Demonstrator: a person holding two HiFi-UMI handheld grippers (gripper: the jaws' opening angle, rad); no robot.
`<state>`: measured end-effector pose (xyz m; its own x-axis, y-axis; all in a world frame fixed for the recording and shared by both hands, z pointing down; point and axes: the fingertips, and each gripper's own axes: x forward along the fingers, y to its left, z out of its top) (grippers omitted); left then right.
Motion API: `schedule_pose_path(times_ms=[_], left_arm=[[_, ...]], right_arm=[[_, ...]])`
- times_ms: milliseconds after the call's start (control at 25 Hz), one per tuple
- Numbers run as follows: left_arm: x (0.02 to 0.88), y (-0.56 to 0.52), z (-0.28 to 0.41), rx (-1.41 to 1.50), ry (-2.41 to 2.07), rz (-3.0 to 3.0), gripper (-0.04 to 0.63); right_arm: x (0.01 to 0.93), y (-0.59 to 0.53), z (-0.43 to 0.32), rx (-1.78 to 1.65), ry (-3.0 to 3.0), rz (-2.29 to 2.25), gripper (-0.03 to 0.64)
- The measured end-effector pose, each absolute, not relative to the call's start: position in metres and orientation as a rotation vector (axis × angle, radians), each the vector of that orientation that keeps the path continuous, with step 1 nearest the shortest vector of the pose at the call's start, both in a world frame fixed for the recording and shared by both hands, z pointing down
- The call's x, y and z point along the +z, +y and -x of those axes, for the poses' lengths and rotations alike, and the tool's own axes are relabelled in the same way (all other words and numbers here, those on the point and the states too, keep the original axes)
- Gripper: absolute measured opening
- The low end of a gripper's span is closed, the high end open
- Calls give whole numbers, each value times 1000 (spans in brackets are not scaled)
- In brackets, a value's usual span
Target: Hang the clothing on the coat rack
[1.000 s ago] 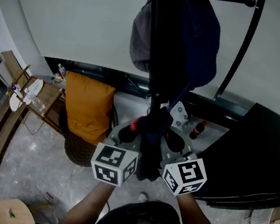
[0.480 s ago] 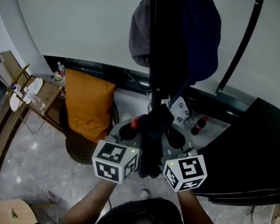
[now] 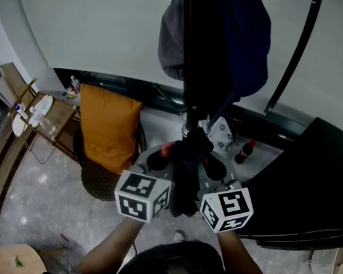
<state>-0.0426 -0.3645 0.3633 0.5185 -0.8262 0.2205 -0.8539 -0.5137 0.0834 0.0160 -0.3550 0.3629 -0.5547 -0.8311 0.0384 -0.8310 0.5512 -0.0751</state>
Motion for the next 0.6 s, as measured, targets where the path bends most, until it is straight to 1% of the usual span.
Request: schedule_pose_path(times_ms=[600], left_arm=[[376, -364, 43, 241, -1420, -2554, 28]], right_arm=[[377, -354, -15, -191, 2775, 1502, 29]])
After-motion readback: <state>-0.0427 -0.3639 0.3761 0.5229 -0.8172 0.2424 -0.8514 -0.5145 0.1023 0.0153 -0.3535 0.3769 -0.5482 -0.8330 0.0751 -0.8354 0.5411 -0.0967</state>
